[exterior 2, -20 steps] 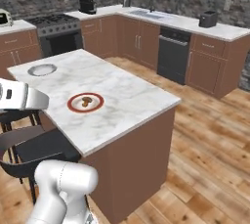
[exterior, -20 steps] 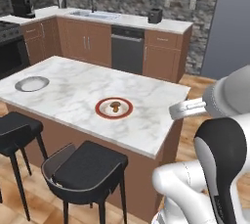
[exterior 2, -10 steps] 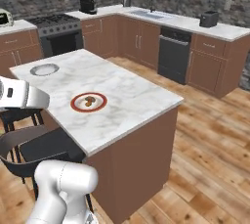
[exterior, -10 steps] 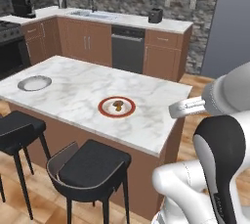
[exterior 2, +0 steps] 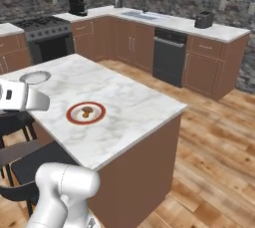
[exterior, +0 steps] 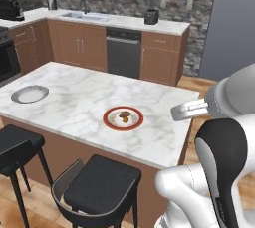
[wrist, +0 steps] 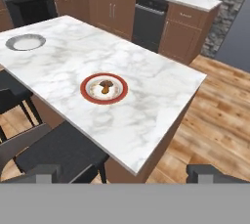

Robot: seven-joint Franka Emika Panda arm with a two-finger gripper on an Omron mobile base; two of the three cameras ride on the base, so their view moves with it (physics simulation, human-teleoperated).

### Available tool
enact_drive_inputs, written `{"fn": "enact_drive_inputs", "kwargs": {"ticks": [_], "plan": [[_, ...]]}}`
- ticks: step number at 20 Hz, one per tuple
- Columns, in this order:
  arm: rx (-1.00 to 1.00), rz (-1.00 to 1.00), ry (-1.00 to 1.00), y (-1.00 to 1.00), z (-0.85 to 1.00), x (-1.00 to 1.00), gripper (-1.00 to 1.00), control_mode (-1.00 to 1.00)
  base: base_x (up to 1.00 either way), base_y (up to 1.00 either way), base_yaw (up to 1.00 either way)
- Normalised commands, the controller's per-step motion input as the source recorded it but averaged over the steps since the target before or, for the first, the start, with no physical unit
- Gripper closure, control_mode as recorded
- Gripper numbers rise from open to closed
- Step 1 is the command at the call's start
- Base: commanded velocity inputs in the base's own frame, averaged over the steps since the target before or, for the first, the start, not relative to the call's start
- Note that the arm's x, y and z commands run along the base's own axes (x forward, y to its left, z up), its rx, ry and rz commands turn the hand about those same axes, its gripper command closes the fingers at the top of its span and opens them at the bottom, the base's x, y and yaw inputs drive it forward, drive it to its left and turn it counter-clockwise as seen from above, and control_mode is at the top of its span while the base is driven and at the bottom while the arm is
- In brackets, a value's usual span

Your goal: Transport the chicken drumstick and mushroom to the fridge. Place the chicken drumstick on the rack containing meat and place the mushroom on the rack containing the vegetable, ensuring meats and vegetables are on different racks.

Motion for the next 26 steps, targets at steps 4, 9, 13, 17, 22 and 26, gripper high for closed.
{"fn": "enact_drive_inputs", "kwargs": {"ticks": [4, 9, 13, 17, 22, 26], "plan": [[0.00, 0.00, 0.00, 0.00, 0.00, 0.00, -1.00, 1.00, 0.06, 0.45, -0.04], [0.00, 0.00, 0.00, 0.00, 0.00, 0.00, -1.00, 1.00, 0.08, 0.76, -0.11], [0.00, 0.00, 0.00, 0.00, 0.00, 0.00, -1.00, 1.00, 0.27, 1.00, -0.16], [0.00, 0.00, 0.00, 0.00, 0.00, 0.00, -1.00, 1.00, 0.34, 1.00, -0.14], [0.00, 0.00, 0.00, 0.00, 0.00, 0.00, -1.00, 1.00, 0.24, 0.88, -0.13], [0.00, 0.00, 0.00, 0.00, 0.00, 0.00, -1.00, 1.00, 0.13, 0.82, -0.10]]}}
